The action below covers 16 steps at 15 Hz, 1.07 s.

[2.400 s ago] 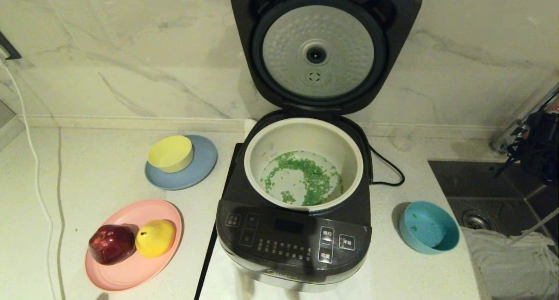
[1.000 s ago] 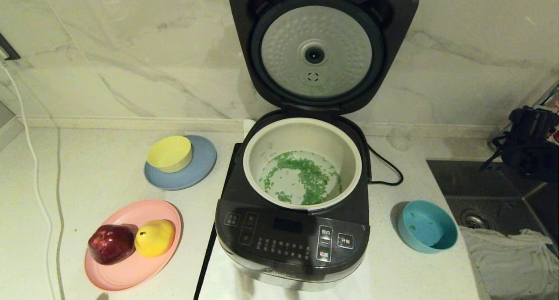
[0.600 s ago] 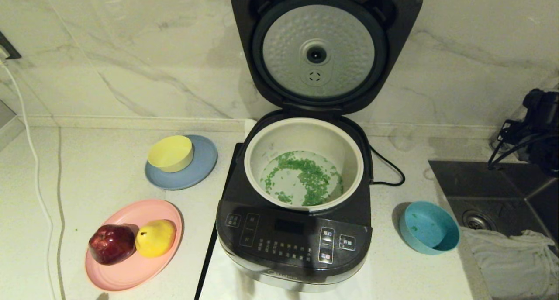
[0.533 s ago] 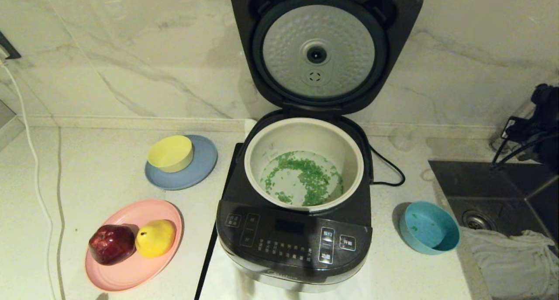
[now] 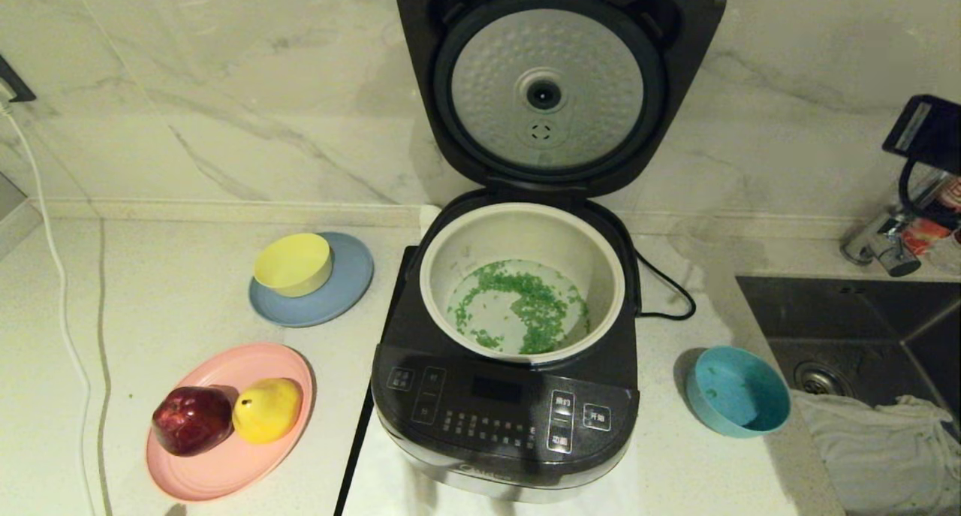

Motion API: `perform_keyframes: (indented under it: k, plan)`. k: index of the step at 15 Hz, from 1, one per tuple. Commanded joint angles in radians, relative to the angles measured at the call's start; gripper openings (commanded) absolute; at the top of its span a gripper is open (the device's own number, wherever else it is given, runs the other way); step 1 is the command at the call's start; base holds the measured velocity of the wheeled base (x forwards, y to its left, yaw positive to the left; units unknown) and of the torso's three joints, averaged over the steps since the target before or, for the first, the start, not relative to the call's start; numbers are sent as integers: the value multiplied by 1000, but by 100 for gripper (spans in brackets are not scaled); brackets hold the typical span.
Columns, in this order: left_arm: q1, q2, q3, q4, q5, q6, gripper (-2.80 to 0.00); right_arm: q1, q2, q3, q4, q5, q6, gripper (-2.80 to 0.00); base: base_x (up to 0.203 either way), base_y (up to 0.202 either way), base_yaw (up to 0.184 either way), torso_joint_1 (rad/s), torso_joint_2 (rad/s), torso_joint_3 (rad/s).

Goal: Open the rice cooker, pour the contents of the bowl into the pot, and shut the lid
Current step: Close the rice cooker

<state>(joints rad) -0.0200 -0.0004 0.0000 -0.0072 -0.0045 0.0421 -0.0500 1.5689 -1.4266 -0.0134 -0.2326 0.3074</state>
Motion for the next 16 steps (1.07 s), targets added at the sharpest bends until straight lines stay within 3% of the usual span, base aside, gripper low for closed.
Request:
perform_keyframes:
  k: [1,3,7,9,13,16]
  plan:
    - [0,-1,9,0,0,1,-280,37,-3,-171,187,172,59,-280,0,0,0,0,0,0]
    - [0,-1,9,0,0,1,-280,42,40,-249,231,366,123,-280,0,0,0,0,0,0]
    - [0,-1,9,0,0,-1,-280,25,110,-335,232,570,231,-280,0,0,0,0,0,0]
    - [0,-1,9,0,0,-1,-280,10,140,-320,141,668,261,-280,0,0,0,0,0,0]
    - [0,-1,9,0,0,1,-280,4,227,-237,-202,705,356,-280,0,0,0,0,0,0]
    - [0,-1,9,0,0,1,-280,18,272,-240,-243,752,385,-280,0,0,0,0,0,0]
